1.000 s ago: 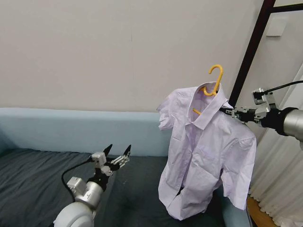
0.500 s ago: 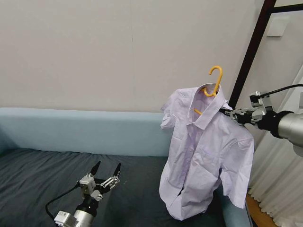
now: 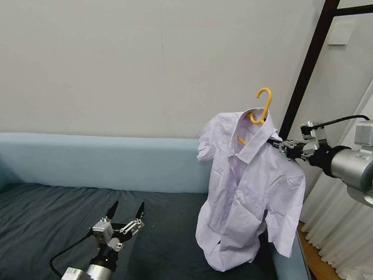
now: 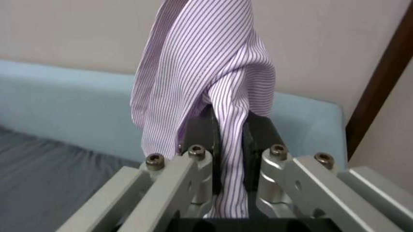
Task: Pick up the clothes from the sofa and hang them on the clothes hanger.
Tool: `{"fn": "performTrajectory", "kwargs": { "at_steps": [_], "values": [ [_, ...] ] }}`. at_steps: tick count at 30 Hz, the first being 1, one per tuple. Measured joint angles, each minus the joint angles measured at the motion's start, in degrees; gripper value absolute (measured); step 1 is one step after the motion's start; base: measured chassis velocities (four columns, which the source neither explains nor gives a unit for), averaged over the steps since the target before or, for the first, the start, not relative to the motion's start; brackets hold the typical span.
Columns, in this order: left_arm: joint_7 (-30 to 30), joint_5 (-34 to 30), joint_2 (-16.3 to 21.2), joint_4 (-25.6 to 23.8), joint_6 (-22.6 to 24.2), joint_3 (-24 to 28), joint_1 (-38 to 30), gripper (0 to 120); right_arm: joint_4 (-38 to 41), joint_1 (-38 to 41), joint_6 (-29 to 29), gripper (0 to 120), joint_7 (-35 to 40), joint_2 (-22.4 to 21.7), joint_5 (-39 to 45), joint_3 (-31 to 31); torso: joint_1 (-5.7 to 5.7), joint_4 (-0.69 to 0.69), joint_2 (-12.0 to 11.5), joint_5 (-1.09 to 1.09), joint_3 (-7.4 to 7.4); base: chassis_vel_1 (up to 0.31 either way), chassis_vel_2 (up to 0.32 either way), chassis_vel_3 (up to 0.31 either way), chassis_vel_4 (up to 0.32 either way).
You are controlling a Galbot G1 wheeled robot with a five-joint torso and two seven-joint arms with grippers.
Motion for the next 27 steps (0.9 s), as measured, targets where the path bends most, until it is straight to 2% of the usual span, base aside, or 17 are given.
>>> {"fn": "performTrajectory", "kwargs": {
  "at_steps": [2, 4, 11, 13, 18, 22, 27],
  "values": [
    [0.0, 0.0, 0.0, 0.0, 0.0, 0.1, -0.1, 100, -5.0, 1.5, 0.5, 7, -2.4, 4.8, -4.8, -0.7, 0.0, 0.01, 0.0, 0.03, 0.01, 0.0, 0.0, 0.0, 0.0],
    [0.0, -0.1, 0.1, 0.0, 0.1, 0.1, -0.1, 100, -8.6, 3.4, 1.0, 7, -4.7, 7.5, -8.5, -0.9, 0.01, 0.02, 0.0, 0.02, 0.02, 0.0, 0.0, 0.0, 0.0],
    [0.0, -0.1, 0.1, 0.0, 0.1, 0.1, -0.2, 100, -17.5, 13.0, 1.7, 7, -7.9, 11.1, -12.6, -2.4, 0.01, 0.0, 0.0, 0.02, 0.02, 0.0, 0.0, 0.0, 0.0],
    [-0.1, -0.2, 0.1, 0.0, 0.1, 0.2, -0.2, 100, -21.1, 20.6, 0.7, 7, -7.0, 11.0, -12.6, -4.0, 0.01, 0.04, 0.0, -0.02, 0.01, 0.0, 0.0, 0.0, 0.0],
    [-0.1, -0.2, 0.1, 0.0, 0.1, 0.2, -0.2, 100, -23.8, 28.0, -0.1, 7, -3.4, 9.7, -14.0, -4.6, 0.01, -0.01, 0.0, 0.0, 0.01, 0.0, 0.0, 0.0, 0.0],
    [-0.1, -0.2, 0.1, 0.0, 0.1, 0.2, -0.2, 100, -24.6, 31.4, -0.2, 7, -0.5, 7.4, -13.3, -6.4, 0.01, -0.02, 0.0, -0.01, 0.0, 0.0, 0.0, 0.0, 0.0],
    [-0.1, -0.2, 0.2, 0.0, 0.2, 0.2, -0.2, 100, -24.4, 33.4, -0.2, 7, 2.3, 3.1, -11.4, -9.3, 0.01, 0.03, 0.0, 0.01, 0.0, 0.0, 0.0, 0.0, 0.0]
  ]
}}
